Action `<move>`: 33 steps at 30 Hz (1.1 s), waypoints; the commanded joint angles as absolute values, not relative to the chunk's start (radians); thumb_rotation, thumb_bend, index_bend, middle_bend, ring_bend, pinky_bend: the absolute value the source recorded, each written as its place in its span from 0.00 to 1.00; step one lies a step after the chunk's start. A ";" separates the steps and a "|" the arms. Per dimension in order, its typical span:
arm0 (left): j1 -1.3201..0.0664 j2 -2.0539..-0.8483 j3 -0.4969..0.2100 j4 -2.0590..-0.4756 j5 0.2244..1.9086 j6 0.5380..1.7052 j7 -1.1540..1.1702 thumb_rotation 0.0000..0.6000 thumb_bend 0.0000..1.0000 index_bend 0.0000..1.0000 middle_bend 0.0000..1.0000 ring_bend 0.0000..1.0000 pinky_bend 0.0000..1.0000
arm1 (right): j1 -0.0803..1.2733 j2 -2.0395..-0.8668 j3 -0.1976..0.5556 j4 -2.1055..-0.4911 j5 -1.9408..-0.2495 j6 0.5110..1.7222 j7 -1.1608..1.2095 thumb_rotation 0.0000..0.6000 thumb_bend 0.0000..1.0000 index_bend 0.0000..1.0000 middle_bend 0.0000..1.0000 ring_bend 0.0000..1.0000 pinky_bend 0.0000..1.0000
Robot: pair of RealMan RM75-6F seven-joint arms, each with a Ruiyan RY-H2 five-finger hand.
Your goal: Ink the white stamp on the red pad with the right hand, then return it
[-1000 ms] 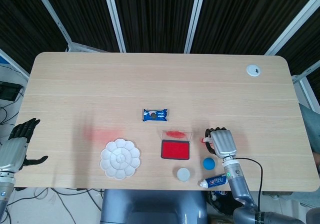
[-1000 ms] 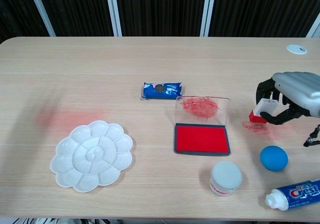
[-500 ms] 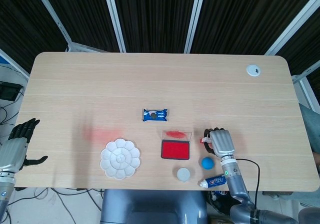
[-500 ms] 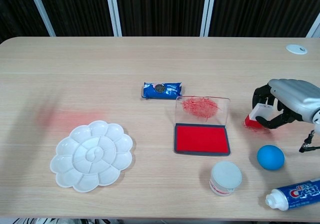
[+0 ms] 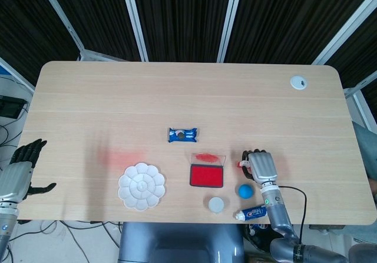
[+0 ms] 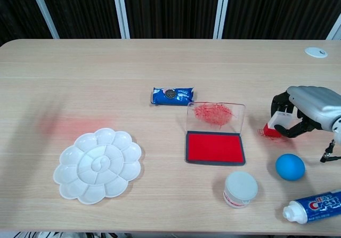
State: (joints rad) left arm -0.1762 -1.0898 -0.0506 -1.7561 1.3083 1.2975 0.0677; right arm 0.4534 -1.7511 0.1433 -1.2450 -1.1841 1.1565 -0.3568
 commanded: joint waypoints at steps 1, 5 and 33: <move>-0.176 -1.090 -0.051 -1.756 1.308 1.298 0.068 1.00 0.00 0.00 0.00 0.00 0.00 | 0.454 -1.753 0.147 -1.243 -1.178 1.153 -0.365 1.00 0.52 0.74 0.54 0.41 0.44; -0.176 -1.089 -0.051 -1.757 1.306 1.296 0.068 1.00 0.00 0.00 0.00 0.00 0.00 | 0.453 -1.754 0.151 -1.241 -1.166 1.148 -0.381 1.00 0.51 0.74 0.54 0.41 0.44; -0.176 -1.089 -0.051 -1.757 1.307 1.297 0.071 1.00 0.00 0.00 0.00 0.00 0.00 | 0.448 -1.756 0.164 -1.240 -1.127 1.134 -0.426 1.00 0.46 0.69 0.50 0.39 0.42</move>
